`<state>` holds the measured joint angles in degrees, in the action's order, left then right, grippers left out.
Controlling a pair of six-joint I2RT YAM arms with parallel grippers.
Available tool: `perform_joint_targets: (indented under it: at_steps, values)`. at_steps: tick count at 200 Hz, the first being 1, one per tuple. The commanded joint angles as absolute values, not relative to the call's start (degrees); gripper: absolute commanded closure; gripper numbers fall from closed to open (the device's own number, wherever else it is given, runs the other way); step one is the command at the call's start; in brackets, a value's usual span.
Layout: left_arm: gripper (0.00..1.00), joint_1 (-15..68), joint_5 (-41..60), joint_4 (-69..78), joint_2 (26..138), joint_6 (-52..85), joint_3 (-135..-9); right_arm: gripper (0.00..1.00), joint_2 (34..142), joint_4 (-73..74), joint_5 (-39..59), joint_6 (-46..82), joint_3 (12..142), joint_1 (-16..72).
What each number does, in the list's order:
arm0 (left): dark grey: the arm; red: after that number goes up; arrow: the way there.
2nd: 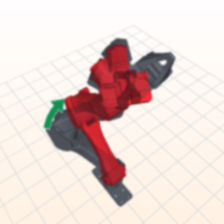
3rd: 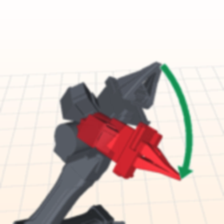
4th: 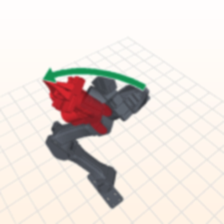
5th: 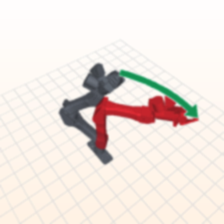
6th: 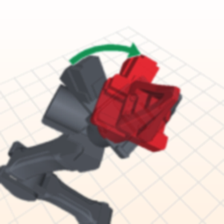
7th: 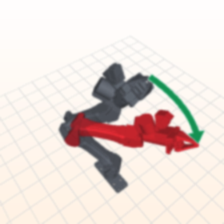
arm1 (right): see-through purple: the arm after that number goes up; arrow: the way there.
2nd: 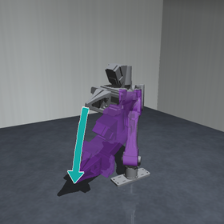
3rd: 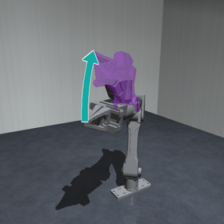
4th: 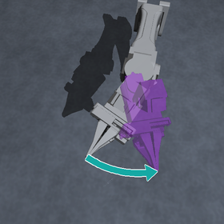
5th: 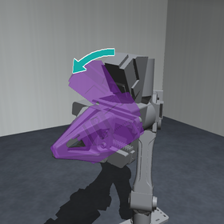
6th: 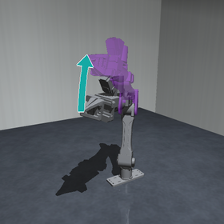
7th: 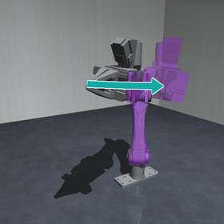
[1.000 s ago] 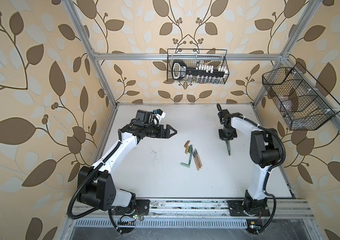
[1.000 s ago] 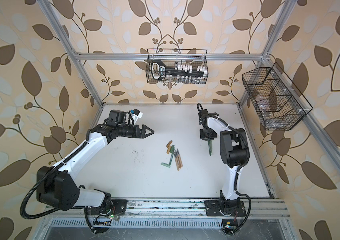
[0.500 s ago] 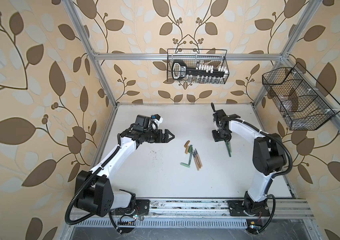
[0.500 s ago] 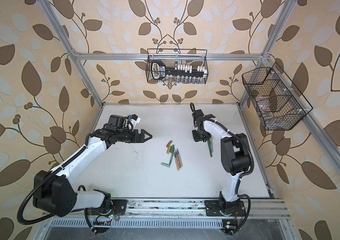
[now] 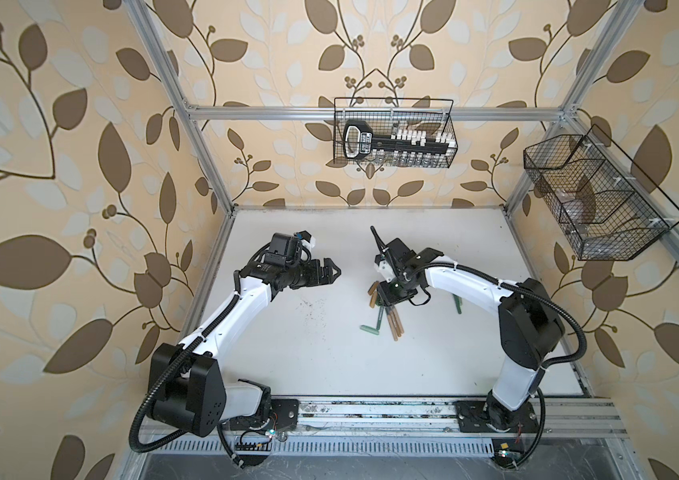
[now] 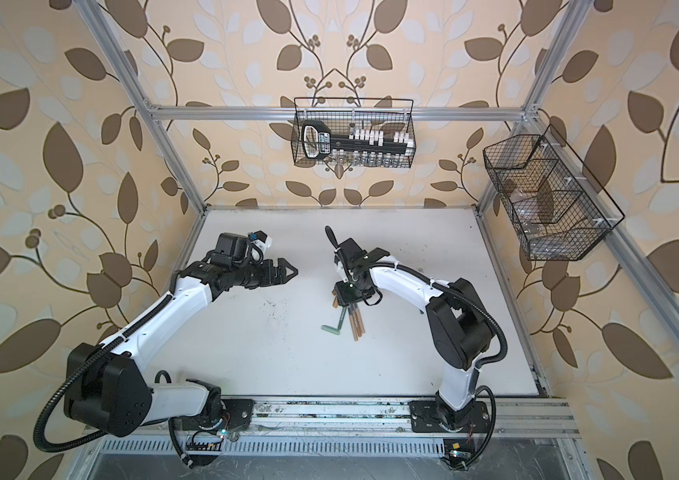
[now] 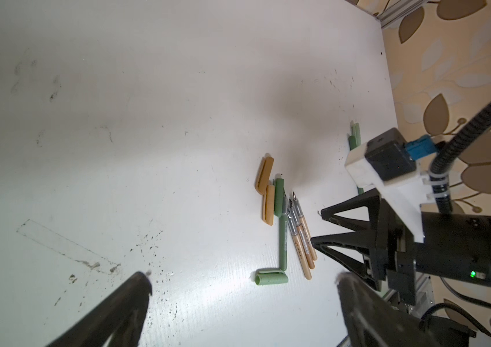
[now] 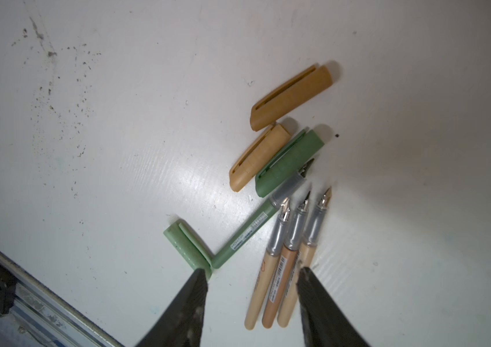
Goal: Insert the pens into the pen caps
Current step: 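Move the right gripper back over the pile toward the wooden pens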
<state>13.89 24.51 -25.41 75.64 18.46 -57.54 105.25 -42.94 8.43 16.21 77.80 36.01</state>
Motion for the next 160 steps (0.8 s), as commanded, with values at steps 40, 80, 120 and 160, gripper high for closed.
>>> perform_joint_targets:
  at_steps: [40,80,120,160]
  values:
    - [0.01,13.9,22.2,-23.8,72.6,20.2,-55.6,0.55,106.6,-44.6,11.0,17.1,78.7,38.8]
    - [0.01,13.9,21.9,-22.7,71.2,20.8,-53.5,0.62,106.1,-44.8,9.2,19.6,76.6,39.8]
    - [0.01,13.9,23.2,-21.6,73.3,20.7,-54.6,0.66,105.7,-44.2,9.8,20.9,74.7,40.3]
    - [0.01,13.9,23.6,-21.8,74.7,19.8,-56.4,0.66,108.1,-43.9,10.1,23.0,75.3,40.7]
